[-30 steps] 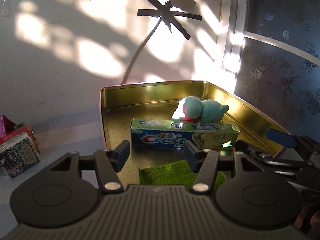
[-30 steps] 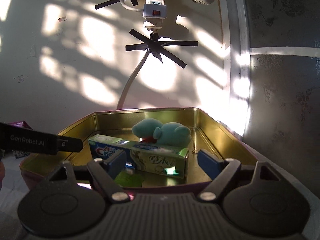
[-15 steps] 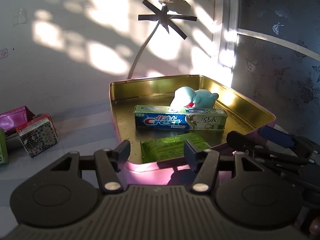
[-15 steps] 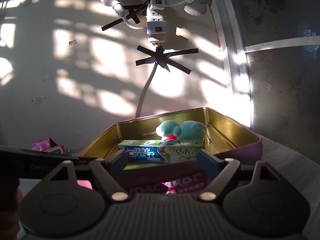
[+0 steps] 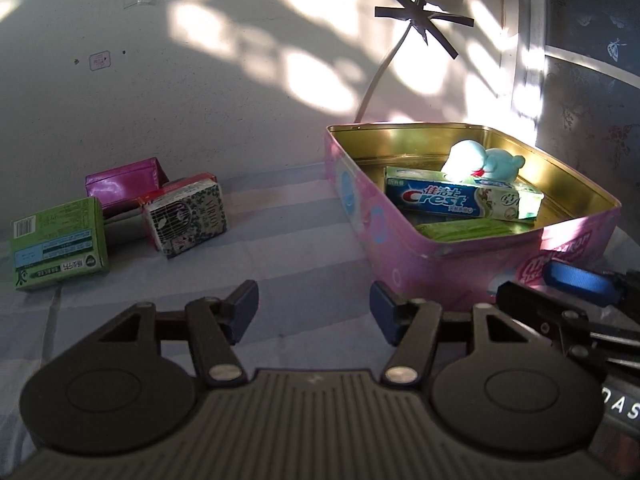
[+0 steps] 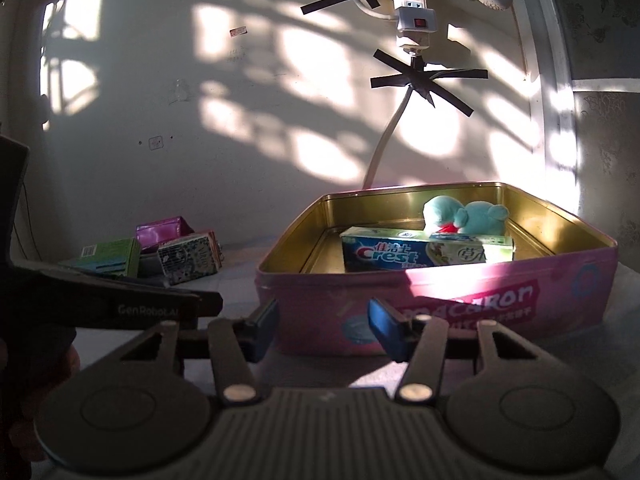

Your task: Organize objects

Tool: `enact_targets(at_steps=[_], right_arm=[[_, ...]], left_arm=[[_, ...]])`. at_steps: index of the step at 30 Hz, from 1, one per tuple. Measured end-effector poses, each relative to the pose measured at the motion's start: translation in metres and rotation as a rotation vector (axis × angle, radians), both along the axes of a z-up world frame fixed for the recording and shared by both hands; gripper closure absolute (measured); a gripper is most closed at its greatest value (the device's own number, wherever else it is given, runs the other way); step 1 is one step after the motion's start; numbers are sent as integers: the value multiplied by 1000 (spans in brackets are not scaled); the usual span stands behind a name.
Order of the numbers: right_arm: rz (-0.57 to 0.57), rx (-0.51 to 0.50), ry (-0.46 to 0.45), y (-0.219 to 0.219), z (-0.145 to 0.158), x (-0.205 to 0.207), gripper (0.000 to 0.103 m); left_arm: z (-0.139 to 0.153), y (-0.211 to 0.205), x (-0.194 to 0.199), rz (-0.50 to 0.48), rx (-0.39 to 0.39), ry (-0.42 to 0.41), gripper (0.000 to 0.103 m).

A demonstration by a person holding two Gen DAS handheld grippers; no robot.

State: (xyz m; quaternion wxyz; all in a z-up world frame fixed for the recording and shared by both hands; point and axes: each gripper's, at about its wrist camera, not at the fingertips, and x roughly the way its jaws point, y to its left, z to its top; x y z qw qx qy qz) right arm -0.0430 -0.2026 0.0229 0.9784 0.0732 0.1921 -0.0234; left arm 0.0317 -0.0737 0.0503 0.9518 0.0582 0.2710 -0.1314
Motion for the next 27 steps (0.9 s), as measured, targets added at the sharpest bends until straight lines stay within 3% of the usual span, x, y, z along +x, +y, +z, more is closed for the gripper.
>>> enact_targets(at_steps=[6, 12, 17, 27], right_arm=[[127, -17, 79, 37, -10, 12, 56], [238, -18, 249, 65, -25, 39, 59], [283, -36, 267, 85, -23, 50, 59], [380, -111, 289, 133, -23, 83, 56]], left_arm=[[-12, 34, 3, 72, 7, 20, 39], [-25, 70, 9, 146, 5, 53, 39], [-29, 97, 17, 204, -17, 70, 39], [-31, 141, 32, 269, 15, 69, 34]])
